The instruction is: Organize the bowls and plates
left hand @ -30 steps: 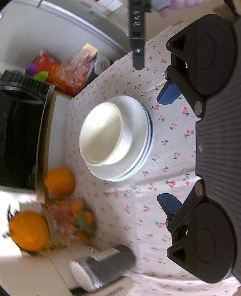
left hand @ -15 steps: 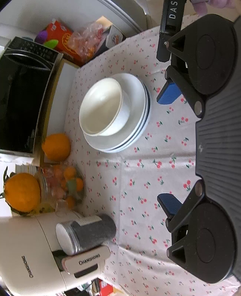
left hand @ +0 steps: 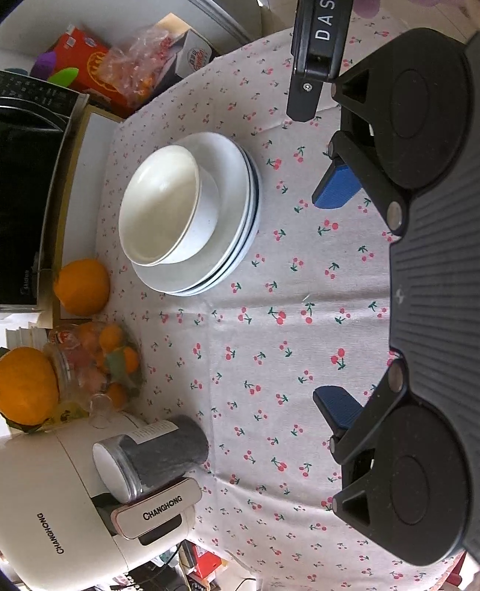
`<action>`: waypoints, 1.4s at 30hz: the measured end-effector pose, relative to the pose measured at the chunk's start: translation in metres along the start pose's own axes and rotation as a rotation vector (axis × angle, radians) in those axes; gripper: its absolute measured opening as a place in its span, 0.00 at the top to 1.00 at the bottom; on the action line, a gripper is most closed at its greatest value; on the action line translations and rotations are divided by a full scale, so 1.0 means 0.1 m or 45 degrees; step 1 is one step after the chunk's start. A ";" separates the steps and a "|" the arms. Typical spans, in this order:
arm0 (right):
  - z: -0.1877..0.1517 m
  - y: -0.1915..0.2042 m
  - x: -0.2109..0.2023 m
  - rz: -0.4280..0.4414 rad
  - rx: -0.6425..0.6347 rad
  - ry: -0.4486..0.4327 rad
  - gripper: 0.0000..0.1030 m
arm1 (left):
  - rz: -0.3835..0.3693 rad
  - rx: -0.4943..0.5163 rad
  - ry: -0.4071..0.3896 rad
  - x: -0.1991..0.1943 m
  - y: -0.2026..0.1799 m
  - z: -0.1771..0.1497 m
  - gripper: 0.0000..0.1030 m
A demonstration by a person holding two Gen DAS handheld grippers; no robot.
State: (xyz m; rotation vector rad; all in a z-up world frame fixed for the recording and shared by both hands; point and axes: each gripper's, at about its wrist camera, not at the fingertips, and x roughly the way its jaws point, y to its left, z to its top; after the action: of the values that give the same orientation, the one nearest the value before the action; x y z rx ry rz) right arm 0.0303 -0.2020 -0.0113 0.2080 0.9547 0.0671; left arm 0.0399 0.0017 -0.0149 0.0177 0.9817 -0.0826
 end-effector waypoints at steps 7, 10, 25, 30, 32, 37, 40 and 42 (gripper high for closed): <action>0.00 0.01 0.00 -0.001 -0.006 -0.001 0.17 | 0.014 0.000 0.001 -0.01 -0.01 -0.01 0.01; 0.00 0.02 0.00 -0.004 -0.014 -0.001 0.17 | 0.021 0.004 0.002 -0.01 -0.01 0.00 0.01; 0.00 0.03 0.01 -0.011 -0.019 0.005 0.17 | 0.036 -0.002 -0.010 -0.02 0.00 -0.01 0.01; 0.00 0.04 0.02 -0.013 -0.021 0.010 0.17 | 0.033 0.001 -0.012 -0.03 0.00 -0.01 0.01; 0.00 0.04 0.03 -0.014 -0.019 0.011 0.17 | 0.032 0.002 -0.013 -0.03 0.00 -0.01 0.01; 0.00 0.04 0.03 -0.014 -0.019 0.014 0.17 | 0.031 0.003 -0.012 -0.03 0.00 -0.01 0.01; -0.01 0.04 0.04 -0.014 -0.017 0.017 0.17 | 0.031 0.003 -0.012 -0.03 0.00 -0.01 0.01; -0.01 0.04 0.04 -0.013 -0.017 0.017 0.17 | 0.031 0.002 -0.012 -0.03 0.00 -0.01 0.01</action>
State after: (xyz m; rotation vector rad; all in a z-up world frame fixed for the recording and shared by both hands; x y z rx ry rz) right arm 0.0321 -0.1976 -0.0138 0.1904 0.9681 0.0654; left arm 0.0373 0.0017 -0.0127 0.0302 0.9718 -0.0612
